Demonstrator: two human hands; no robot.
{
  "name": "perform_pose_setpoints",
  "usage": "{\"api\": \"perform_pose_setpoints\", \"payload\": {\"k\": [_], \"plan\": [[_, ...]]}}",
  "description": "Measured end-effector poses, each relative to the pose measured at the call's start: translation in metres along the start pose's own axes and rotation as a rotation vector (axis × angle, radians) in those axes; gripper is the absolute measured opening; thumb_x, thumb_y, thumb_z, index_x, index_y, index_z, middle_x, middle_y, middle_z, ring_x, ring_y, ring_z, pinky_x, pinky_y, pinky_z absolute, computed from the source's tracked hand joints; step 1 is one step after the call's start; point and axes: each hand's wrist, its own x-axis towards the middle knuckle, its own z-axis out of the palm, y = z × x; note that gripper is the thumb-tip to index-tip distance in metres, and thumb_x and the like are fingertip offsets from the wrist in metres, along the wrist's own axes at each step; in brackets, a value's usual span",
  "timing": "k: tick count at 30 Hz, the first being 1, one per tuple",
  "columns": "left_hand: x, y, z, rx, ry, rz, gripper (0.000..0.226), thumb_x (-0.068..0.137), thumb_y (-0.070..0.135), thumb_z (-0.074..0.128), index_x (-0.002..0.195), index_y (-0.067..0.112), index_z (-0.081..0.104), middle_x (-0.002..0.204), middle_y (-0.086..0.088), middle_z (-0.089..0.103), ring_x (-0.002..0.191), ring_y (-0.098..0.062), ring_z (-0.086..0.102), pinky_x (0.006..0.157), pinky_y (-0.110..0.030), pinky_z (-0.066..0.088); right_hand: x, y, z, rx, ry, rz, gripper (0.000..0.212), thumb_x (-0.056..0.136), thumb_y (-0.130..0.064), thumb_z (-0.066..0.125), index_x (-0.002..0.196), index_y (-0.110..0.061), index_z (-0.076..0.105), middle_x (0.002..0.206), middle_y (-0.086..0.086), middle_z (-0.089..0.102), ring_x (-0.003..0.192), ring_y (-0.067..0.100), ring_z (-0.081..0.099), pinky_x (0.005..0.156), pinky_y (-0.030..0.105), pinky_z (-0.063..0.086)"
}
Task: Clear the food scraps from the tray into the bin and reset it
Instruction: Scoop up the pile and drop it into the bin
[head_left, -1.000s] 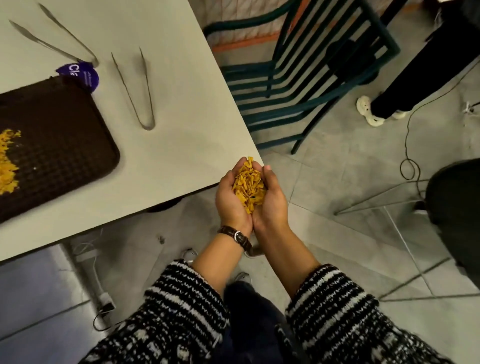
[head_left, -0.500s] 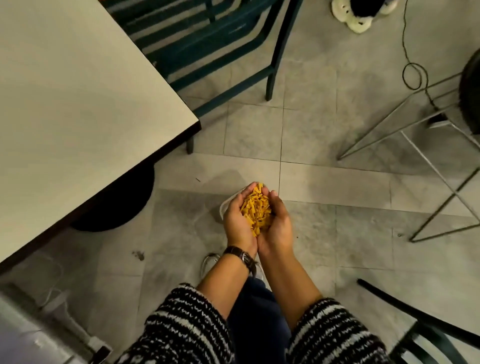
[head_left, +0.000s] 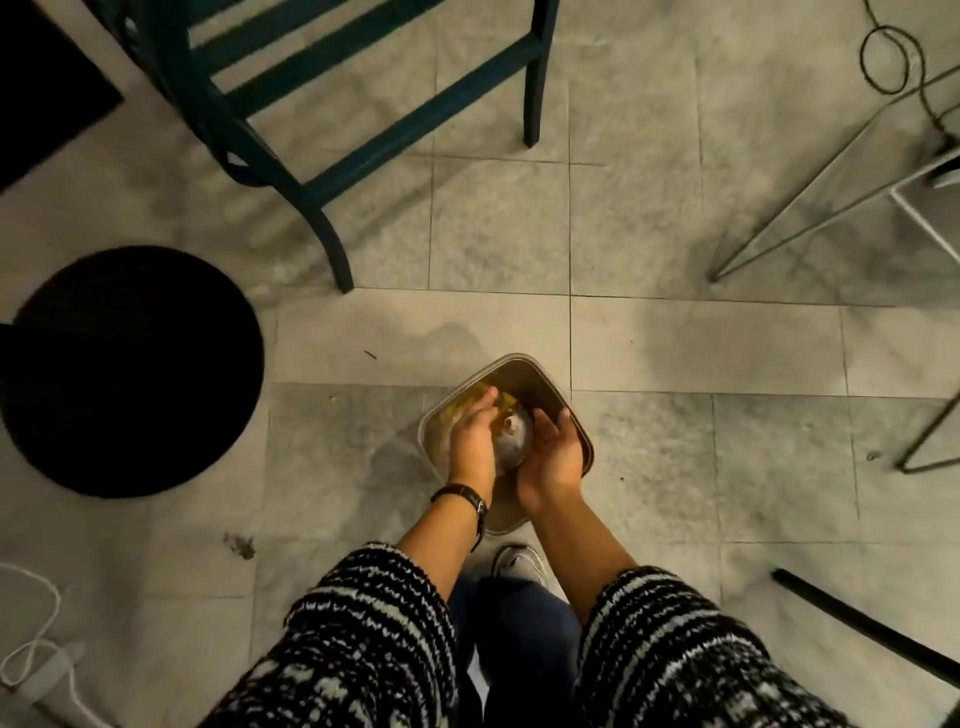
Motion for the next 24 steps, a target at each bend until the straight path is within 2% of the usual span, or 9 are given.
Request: {"api": "perform_pose_setpoints", "payload": {"k": [5,7,9,10,13,15,18,21,24], "plan": [[-0.013,-0.012,0.018,0.232,-0.016,0.193,0.04,0.096,0.025,0.039,0.132,0.011,0.05,0.144,-0.005,0.044,0.13,-0.016,0.039,0.108,-0.032,0.028,-0.018,0.001,0.019,-0.161,-0.029,-0.156,0.058,0.101,-0.039,0.022,0.109,-0.005,0.067,0.111,0.021,0.066,0.112,0.019,0.059,0.097,0.021,0.041],[-0.012,-0.013,0.019,0.06,-0.018,0.027,0.044,0.098,0.025,0.032,0.135,0.005,0.045,0.148,-0.007,0.037,0.139,-0.024,0.028,0.116,-0.04,0.017,-0.036,-0.017,0.027,0.176,-0.042,0.173,0.061,0.096,-0.047,0.033,0.133,0.0,0.047,0.137,0.034,0.037,0.134,0.023,0.037,0.112,0.022,0.028],[-0.01,-0.014,0.01,0.231,-0.144,0.082,0.041,0.099,0.016,0.031,0.137,0.007,0.042,0.15,-0.007,0.033,0.14,-0.022,0.028,0.118,-0.04,0.016,-0.036,-0.025,0.028,-0.168,0.132,-0.051,0.074,0.093,-0.059,0.028,0.144,-0.006,0.028,0.15,0.019,0.033,0.14,0.025,0.03,0.117,0.035,0.021],[-0.002,-0.021,0.008,0.14,-0.199,-0.128,0.042,0.099,0.023,0.031,0.139,0.012,0.04,0.15,-0.008,0.034,0.138,-0.021,0.031,0.117,-0.041,0.019,-0.025,-0.028,0.021,-0.081,0.044,-0.043,0.075,0.093,-0.06,0.023,0.146,-0.008,0.024,0.152,0.014,0.029,0.141,0.026,0.026,0.118,0.039,0.018],[0.0,-0.021,-0.006,0.312,-0.174,-0.181,0.054,0.097,0.046,0.024,0.143,0.018,0.031,0.15,-0.006,0.033,0.137,-0.022,0.031,0.113,-0.036,0.024,-0.024,-0.014,0.013,-0.085,-0.178,-0.196,0.064,0.094,-0.055,0.022,0.145,-0.017,0.028,0.153,0.006,0.03,0.141,0.018,0.025,0.114,0.035,0.023],[-0.003,-0.017,0.002,0.099,-0.193,-0.231,0.061,0.095,0.053,0.021,0.144,0.018,0.028,0.152,-0.003,0.029,0.14,-0.021,0.027,0.114,-0.038,0.021,-0.024,0.006,0.009,-0.371,-0.197,-0.228,0.056,0.096,-0.049,0.023,0.143,-0.021,0.032,0.152,0.003,0.031,0.14,0.014,0.027,0.109,0.028,0.027],[-0.008,-0.007,0.013,-0.213,-0.142,-0.233,0.048,0.092,0.055,0.03,0.133,0.032,0.042,0.137,0.008,0.046,0.127,-0.017,0.044,0.104,-0.05,0.03,-0.004,0.02,-0.005,-0.627,-0.138,-0.149,0.054,0.1,-0.043,0.016,0.148,-0.02,0.02,0.159,0.004,0.011,0.146,0.018,0.005,0.118,0.046,0.0],[-0.022,-0.01,0.013,0.002,-0.153,-0.012,0.052,0.088,0.053,0.043,0.135,0.03,0.042,0.136,0.012,0.042,0.125,-0.015,0.045,0.105,-0.04,0.036,-0.008,0.005,0.005,-0.303,-0.154,0.108,0.059,0.098,-0.047,0.024,0.145,-0.012,0.029,0.153,0.01,0.028,0.137,0.016,0.031,0.111,0.026,0.031],[-0.029,-0.038,-0.01,0.366,-0.171,0.114,0.057,0.091,0.051,0.038,0.142,0.027,0.028,0.15,0.003,0.03,0.14,-0.017,0.027,0.117,-0.042,0.018,-0.025,-0.015,0.02,-0.203,-0.245,0.061,0.079,0.089,-0.066,0.019,0.145,-0.01,0.029,0.149,0.012,0.036,0.117,0.021,0.051,0.092,0.032,0.044]]}}
